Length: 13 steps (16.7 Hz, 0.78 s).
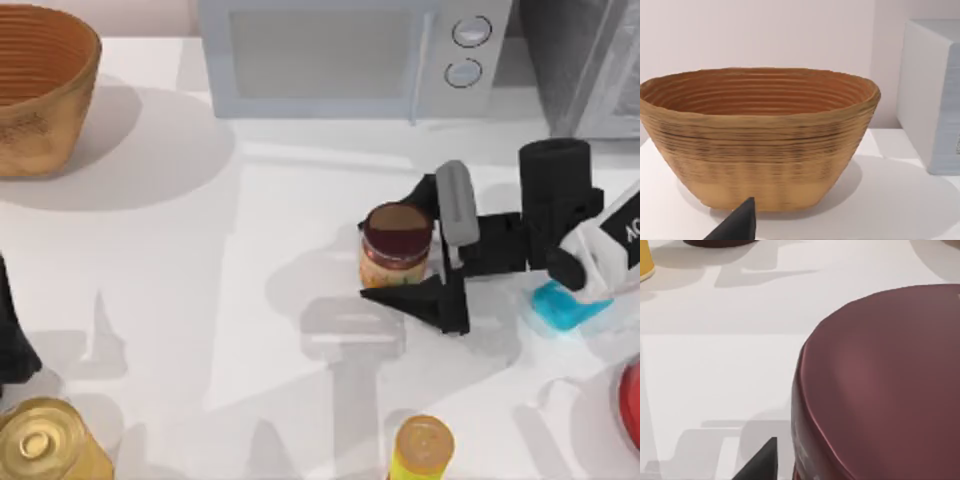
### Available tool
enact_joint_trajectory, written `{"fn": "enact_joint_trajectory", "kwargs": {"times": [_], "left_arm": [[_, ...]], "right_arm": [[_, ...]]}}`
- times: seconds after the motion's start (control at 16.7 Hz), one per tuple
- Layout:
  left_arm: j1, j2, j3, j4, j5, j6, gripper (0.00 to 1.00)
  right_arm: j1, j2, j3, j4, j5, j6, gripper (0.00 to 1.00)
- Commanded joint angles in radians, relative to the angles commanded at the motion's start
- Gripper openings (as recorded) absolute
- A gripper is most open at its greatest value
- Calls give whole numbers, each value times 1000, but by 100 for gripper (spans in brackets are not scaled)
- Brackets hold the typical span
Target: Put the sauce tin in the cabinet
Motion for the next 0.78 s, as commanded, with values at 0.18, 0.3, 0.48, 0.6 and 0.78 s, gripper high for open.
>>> {"fn": "enact_joint_trajectory", "kwargs": {"times": [0.18,0.3,0.48,0.6,0.78], "left_arm": [[0,0,0,0,0,0,100],[0,0,0,0,0,0,100],[0,0,0,0,0,0,100],[0,0,0,0,0,0,100],[0,0,0,0,0,0,100]], "right_arm": [[0,0,0,0,0,0,47],[0,0,0,0,0,0,32],[0,0,0,0,0,0,10],[0,0,0,0,0,0,0],[0,0,0,0,0,0,0]]}}
